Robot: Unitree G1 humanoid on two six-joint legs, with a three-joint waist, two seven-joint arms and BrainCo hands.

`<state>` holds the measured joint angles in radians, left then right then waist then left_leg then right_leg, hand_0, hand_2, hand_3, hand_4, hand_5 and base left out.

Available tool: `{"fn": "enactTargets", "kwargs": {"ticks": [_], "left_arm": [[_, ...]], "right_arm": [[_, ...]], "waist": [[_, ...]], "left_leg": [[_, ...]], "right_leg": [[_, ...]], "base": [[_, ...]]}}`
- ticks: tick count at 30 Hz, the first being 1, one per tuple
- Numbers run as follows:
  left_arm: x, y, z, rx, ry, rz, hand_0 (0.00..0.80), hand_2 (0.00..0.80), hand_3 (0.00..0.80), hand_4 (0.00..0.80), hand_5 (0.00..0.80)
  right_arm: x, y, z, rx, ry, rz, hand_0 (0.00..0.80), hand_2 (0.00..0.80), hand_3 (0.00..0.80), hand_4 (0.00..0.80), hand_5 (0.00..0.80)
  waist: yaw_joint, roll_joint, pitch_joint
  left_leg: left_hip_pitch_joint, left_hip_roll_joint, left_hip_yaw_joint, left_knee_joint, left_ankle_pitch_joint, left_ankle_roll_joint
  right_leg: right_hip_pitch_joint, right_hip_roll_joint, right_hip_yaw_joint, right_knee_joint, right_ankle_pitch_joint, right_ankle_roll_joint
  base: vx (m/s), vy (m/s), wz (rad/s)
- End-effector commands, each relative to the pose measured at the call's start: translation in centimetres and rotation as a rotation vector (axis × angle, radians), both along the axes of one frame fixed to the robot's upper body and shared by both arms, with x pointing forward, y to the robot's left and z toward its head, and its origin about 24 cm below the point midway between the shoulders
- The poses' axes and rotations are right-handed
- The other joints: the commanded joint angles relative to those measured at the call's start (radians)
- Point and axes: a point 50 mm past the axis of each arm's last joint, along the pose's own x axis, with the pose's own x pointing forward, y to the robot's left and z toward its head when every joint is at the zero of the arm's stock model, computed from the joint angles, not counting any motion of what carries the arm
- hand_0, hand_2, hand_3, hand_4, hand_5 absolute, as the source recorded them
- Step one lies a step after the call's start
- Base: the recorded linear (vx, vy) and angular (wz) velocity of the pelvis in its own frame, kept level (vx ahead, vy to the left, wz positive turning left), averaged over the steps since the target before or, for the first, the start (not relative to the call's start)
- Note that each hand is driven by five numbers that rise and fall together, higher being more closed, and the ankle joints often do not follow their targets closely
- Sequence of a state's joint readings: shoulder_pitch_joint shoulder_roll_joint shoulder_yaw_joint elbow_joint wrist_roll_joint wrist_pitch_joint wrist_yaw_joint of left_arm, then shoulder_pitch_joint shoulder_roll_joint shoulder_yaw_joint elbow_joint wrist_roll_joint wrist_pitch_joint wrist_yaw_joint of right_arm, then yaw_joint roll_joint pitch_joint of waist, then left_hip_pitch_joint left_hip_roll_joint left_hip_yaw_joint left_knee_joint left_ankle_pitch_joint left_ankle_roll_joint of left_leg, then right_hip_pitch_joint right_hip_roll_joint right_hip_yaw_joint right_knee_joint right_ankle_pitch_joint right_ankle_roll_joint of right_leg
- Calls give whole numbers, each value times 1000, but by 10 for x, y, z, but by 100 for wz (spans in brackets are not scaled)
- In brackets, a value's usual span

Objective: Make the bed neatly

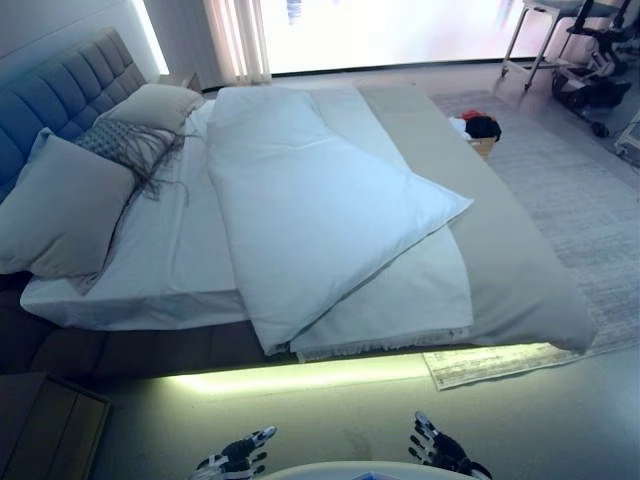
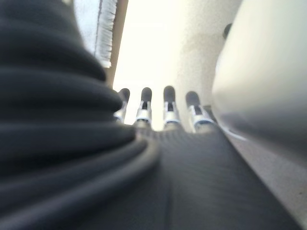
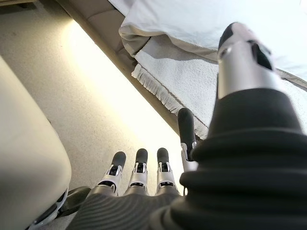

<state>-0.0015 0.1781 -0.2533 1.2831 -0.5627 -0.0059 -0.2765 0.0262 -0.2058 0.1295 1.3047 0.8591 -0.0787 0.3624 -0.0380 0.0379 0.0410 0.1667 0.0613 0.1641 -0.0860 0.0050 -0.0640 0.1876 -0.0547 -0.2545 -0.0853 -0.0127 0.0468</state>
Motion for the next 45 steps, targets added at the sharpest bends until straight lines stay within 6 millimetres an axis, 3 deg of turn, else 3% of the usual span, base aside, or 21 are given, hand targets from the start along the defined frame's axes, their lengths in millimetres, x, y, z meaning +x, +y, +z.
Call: {"fn": "enactTargets", "kwargs": {"ticks": [1,17,28,30,33,34,36,37,40,41,44,45], "left_arm": [[2,-1,-1,11,34,-4,0,0,0,0,0],[4,2,0,-14,26,23,0,0,0,0,0],[12,1,1,1,8,30,0,0,0,0,0],[16,1,2,0,-15,60,0,0,0,0,0],[30,1,6,-4,-76,91,0,0,0,0,0],[33,3,7,-2,-100,111,0,0,0,0,0],[35,8,8,7,-121,137,0,0,0,0,0],[34,10,9,12,-118,142,0,0,0,0,0],[23,20,7,30,-82,178,0,0,0,0,0],[17,23,6,33,-64,193,0,0,0,0,0],[6,26,4,22,-42,251,0,0,0,0,0],[4,26,4,17,-43,267,0,0,0,0,0]], "right_arm": [[14,10,0,50,-11,-32,0,0,0,0,0],[4,3,-2,30,40,-33,0,0,0,0,0],[17,9,0,52,22,-3,0,0,0,0,0],[20,9,0,41,25,18,0,0,0,0,0],[32,4,4,22,-7,46,0,0,0,0,0],[37,1,6,16,-23,62,0,0,0,0,0],[43,-4,9,1,-44,91,0,0,0,0,0],[45,-6,10,-7,-50,93,0,0,0,0,0],[47,-17,13,-40,-42,56,0,0,0,0,0],[43,-21,13,-48,-33,47,0,0,0,0,0],[30,-32,12,-65,-2,23,0,0,0,0,0],[27,-34,12,-67,4,24,0,0,0,0,0]], "waist": [[9,-33,-2],[1,-36,1],[-3,-34,21],[-4,-40,30],[2,-74,68],[9,-84,91],[23,-81,127],[28,-74,140],[42,-39,160],[44,-22,158],[67,-2,155],[70,-2,155]], "left_leg": [[7,-74,17,-1,-74,49],[-4,-70,21,-1,-67,47],[-1,-66,17,12,-68,50],[-18,-61,16,78,-84,47],[-118,-36,29,336,-112,41],[-188,-22,27,483,-84,35],[-282,-5,21,602,-19,21],[-302,0,23,599,-3,15],[-305,26,66,390,67,-8],[-302,44,74,280,115,-25],[-329,75,52,9,196,-63],[-340,82,47,-1,197,-67]], "right_leg": [[-35,11,40,9,7,45],[-45,19,50,9,12,44],[-56,29,70,31,-2,30],[-62,28,80,54,-12,19],[-78,5,84,96,-18,-14],[-78,4,87,111,-20,-34],[-67,14,100,129,-26,-54],[-59,19,107,133,-31,-54],[-15,42,114,134,-66,-41],[9,54,117,127,-81,-37],[85,61,148,111,-125,-21],[98,57,150,113,-138,-19]], "base": [[0,0,0],[0,0,0],[1,-20,-2],[23,-71,-3],[-35,-120,-5],[-16,-135,-11],[38,-82,-29],[124,29,-31],[273,122,-12],[390,190,-7],[424,182,4],[450,177,3]]}}
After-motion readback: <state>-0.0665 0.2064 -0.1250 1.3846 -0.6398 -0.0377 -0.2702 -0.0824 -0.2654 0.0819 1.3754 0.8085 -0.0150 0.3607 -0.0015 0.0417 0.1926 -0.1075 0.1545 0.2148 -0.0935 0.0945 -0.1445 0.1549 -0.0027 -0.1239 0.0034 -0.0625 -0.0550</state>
